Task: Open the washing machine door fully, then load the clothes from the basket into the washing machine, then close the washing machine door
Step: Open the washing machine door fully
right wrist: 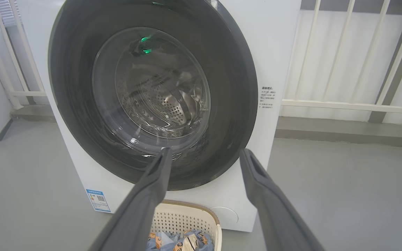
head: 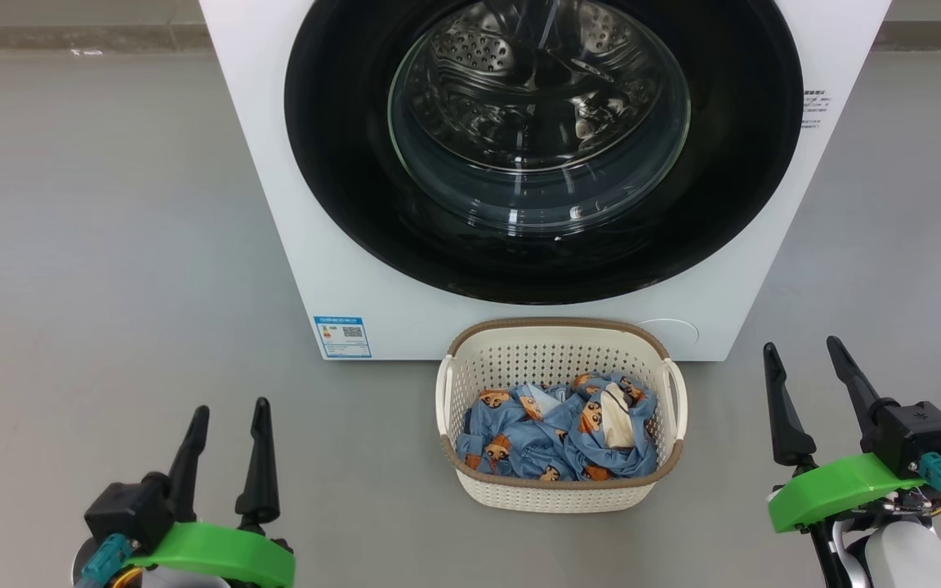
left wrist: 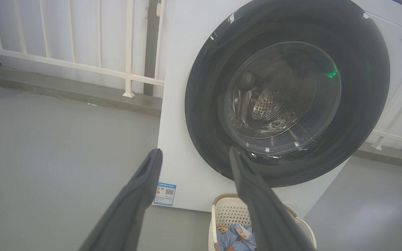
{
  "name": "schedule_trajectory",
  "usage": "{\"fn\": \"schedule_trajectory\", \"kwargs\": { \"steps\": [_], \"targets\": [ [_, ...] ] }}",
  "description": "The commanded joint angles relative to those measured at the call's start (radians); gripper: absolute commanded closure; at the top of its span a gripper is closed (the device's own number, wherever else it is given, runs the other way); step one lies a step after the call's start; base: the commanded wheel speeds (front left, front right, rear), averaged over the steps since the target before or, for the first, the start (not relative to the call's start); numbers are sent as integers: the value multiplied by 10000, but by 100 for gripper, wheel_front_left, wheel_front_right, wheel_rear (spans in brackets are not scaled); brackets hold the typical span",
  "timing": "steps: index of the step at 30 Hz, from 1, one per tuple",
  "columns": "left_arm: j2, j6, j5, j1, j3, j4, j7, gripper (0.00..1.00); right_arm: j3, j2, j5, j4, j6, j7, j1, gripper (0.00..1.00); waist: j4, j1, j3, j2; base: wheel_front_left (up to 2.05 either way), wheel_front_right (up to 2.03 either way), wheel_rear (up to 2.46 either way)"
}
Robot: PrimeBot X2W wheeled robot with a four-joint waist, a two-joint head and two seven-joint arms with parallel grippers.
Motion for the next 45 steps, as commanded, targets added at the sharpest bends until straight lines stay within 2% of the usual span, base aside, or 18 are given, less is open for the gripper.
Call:
{"fn": "schedule_trajectory", "kwargs": {
  "steps": [1, 15, 34, 45],
  "targets": [
    [145, -36, -110, -413, 272, -309, -67, 0, 269, -92, 66, -205, 56, -122, -471, 0, -1, 0, 2, 0, 0, 0, 0],
    [146, -36, 62, -413, 398, -386, -67, 0, 216, -21, 58, -246, 56, -122, -438, 0, 24, 0, 47, 0, 21, 21, -42],
    [145, -36, -190, -344, 232, -479, -67, 0, 207, -6, 89, -203, 56, -122, -478, 0, 13, 0, 87, 0, 108, 108, -216],
    [154, -36, -243, -341, 165, -455, -67, 0, 144, -12, 119, -185, 56, -122, -488, 0, 6, 0, 97, 0, 47, 47, -93]
  ]
}}
